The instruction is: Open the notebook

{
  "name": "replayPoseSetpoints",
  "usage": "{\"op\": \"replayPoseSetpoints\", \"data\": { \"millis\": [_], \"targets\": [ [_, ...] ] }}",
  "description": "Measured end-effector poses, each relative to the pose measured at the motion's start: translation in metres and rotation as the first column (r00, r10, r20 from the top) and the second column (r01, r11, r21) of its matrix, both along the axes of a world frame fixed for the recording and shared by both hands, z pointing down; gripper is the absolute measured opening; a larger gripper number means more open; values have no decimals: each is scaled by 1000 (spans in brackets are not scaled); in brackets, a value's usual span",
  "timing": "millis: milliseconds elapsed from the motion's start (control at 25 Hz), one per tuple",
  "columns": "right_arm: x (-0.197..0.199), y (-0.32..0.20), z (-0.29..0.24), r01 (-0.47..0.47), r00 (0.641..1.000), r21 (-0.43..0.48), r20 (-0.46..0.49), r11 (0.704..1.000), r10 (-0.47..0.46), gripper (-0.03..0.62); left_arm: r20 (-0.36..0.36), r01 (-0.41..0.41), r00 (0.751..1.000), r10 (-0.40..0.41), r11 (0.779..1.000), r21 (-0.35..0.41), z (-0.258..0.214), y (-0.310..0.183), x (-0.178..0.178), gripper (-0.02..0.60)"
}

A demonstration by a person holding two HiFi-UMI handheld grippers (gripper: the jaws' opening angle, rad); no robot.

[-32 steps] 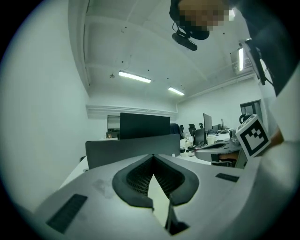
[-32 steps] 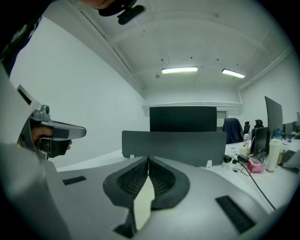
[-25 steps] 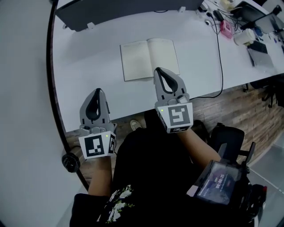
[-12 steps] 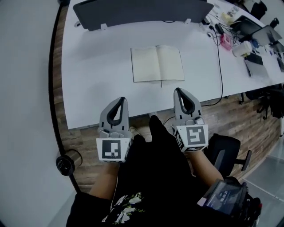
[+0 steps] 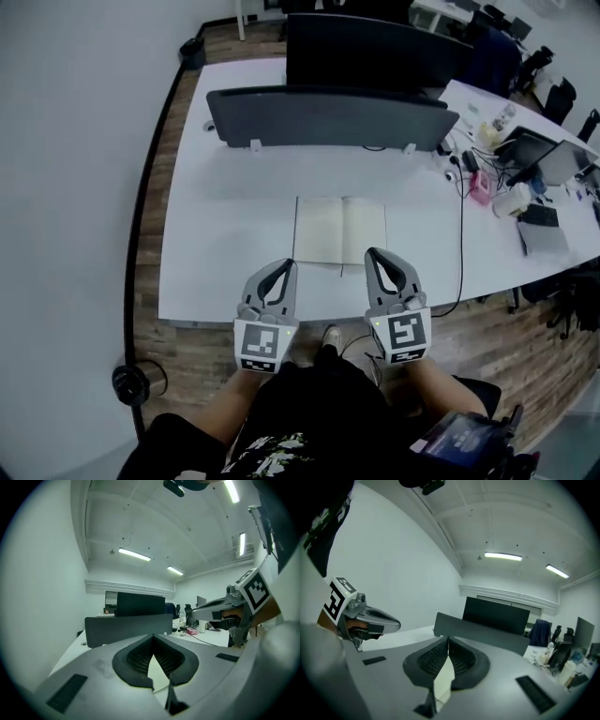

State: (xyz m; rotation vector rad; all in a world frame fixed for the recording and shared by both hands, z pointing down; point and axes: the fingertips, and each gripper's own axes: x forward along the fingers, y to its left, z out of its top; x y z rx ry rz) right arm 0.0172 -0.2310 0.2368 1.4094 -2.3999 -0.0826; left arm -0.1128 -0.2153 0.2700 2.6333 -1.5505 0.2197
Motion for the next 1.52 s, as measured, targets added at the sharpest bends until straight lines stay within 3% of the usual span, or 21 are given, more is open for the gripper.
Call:
{"op": "replayPoseSetpoints", "data": {
  "millis": [200, 320, 480, 800, 1160, 1520],
  "targets": [
    [11, -55, -30, 113, 993, -34, -23, 993, -114, 64, 53, -1, 999, -1, 999, 39, -27, -36, 25, 9],
    [33, -86, -31, 54, 998, -11, 19, 999, -53, 64, 56, 50, 997, -53, 997, 55, -38, -60, 31, 9],
    [54, -95, 1, -14, 996, -72, 92, 997, 20, 64, 47, 130, 990, -133, 990, 59, -43, -76, 38, 9],
    [61, -96, 11, -49, 971, -117, 225, 992, 75, 64, 56, 194, 979, -198, 978, 74, -48, -82, 48, 9],
    [44, -100, -24, -109, 982, 31, 157, 994, 102, 64, 19, 171, 985, -173, 982, 85, -54, -91, 45, 9],
    [65, -86, -4, -209, 958, -40, 194, 977, 213, 64, 22, 109, 993, -113, 987, 121, -53, -90, 48, 8]
  ]
}}
